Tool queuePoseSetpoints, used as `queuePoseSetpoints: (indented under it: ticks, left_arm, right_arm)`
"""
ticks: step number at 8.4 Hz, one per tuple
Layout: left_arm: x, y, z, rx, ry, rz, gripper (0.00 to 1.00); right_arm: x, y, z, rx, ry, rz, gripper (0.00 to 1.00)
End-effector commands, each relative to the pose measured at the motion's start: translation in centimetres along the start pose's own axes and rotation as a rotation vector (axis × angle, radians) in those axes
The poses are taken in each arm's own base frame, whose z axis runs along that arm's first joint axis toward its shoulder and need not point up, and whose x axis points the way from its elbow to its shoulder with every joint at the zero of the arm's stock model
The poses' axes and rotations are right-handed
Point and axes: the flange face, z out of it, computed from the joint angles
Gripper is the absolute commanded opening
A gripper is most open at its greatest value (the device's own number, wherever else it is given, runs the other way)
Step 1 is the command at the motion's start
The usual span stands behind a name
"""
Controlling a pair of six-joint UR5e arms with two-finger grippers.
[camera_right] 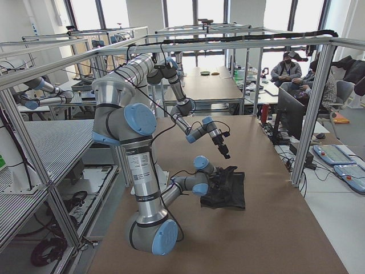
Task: Fold clothes
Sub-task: 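Lay the corners on the far edge, release, and raise the left gripper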
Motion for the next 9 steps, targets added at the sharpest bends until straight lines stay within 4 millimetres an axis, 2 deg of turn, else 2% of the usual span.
queuePoseSetpoints:
  ticks: [1, 2, 3, 4, 5, 6, 7, 8, 9]
  left_arm:
    - [1.4, -3.2, -0.2, 0.048, -0.035, -0.026, 1.0]
    - [1.3, -4.8, -0.9, 0.045, -0.035, -0.029, 1.0]
    - [0.6, -7.2, -2.2, -0.005, -0.042, -0.018, 1.0]
    - [-1.6, -10.0, -4.0, -0.03, -0.064, -0.016, 1.0]
    - [-3.2, -12.4, -5.4, -0.042, -0.081, 0.01, 1.0]
    - [-5.3, -13.9, -6.4, -0.046, -0.101, 0.032, 1.0]
    - [-5.7, -15.2, -7.2, -0.037, -0.104, 0.048, 1.0]
    - [-5.9, -15.7, -7.3, -0.033, -0.11, 0.048, 1.0]
    - [-5.9, -15.8, -7.3, -0.03, -0.113, 0.046, 1.0]
  right_arm:
    - [-2.7, 0.6, -1.1, -0.034, -0.051, 0.006, 0.94]
    - [-3.5, 0.9, -0.9, -0.035, -0.049, 0.019, 0.94]
    - [-4.0, 1.4, -0.7, -0.037, -0.031, 0.018, 0.94]
    - [-4.5, 2.4, -0.3, -0.045, -0.01, 0.005, 0.94]
    - [-5.0, 5.8, 0.8, -0.081, 0.028, -0.016, 0.94]
    - [-6.3, 7.6, 1.3, -0.094, 0.077, -0.05, 0.94]
    - [-6.4, 9.4, 2.1, -0.105, 0.148, -0.129, 0.94]
    - [-5.4, 10.9, 3.3, -0.122, 0.207, -0.224, 0.94]
    - [-4.8, 11.0, 5.1, -0.122, 0.24, -0.261, 0.94]
